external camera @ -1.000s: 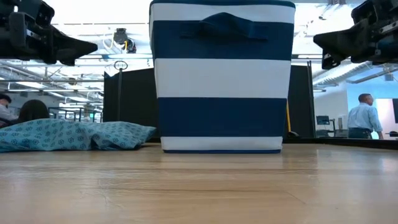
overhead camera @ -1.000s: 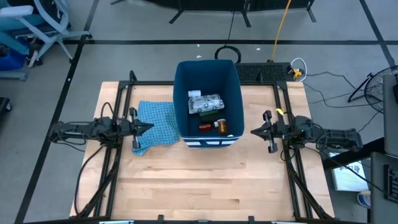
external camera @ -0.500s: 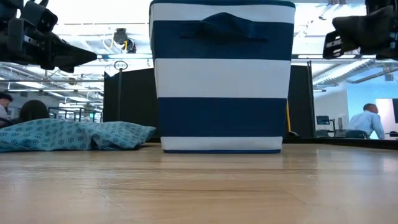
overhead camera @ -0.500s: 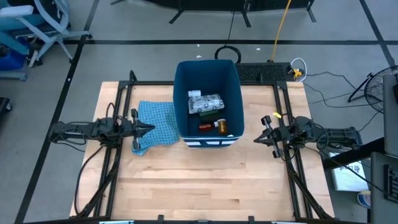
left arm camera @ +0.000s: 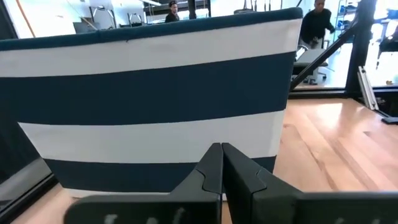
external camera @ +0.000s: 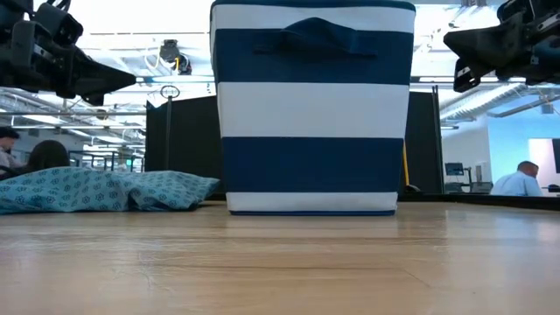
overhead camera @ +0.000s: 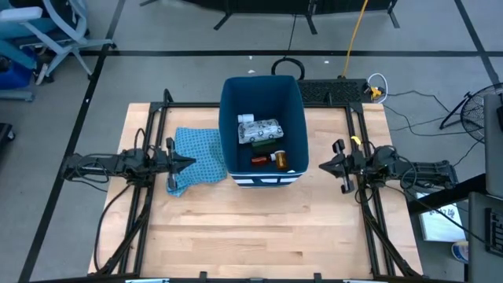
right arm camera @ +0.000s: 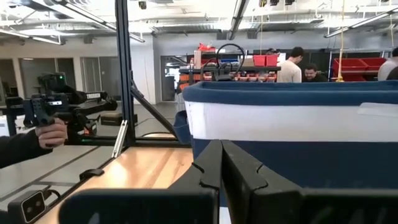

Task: Pick & place medical supplies in basket/bin
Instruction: Return to Home Position

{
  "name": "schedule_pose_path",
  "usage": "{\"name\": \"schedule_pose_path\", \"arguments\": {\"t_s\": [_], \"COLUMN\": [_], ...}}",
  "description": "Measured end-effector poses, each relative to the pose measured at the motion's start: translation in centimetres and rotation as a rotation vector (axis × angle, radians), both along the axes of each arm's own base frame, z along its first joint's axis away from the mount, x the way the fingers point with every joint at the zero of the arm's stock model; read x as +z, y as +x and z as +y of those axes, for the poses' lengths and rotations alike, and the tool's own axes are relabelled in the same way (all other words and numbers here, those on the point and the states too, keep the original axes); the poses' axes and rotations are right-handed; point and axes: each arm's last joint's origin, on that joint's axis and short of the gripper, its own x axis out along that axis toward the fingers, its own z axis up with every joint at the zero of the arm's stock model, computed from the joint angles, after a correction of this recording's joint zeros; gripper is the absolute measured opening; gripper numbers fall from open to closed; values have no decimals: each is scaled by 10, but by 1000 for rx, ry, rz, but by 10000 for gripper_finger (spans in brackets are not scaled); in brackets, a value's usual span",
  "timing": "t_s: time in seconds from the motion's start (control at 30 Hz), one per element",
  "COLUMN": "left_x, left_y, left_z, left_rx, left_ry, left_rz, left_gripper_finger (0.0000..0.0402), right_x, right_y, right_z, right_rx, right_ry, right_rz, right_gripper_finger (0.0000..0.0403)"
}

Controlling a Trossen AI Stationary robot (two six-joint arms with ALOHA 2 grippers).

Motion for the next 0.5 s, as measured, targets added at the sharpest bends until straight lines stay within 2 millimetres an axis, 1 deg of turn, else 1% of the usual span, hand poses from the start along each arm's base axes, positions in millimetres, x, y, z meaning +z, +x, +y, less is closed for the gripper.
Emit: {"name": "schedule_pose_path", "arguments": {"t_s": [0.3,0.5], "left_x": [0,0], "left_y": [0,0], "left_z": [0,0], "left_rx": [0,0], "left_ry": [8,8], "left_rz": [-1,-2], "left_gripper_finger": [38,46], "right_x": [0,0], "right_y": [0,0], "right_z": [0,0], "right_rx": [0,-1], "right_ry": [2,2], "right_rz": [0,0], "right_gripper_finger": [0,0]}}
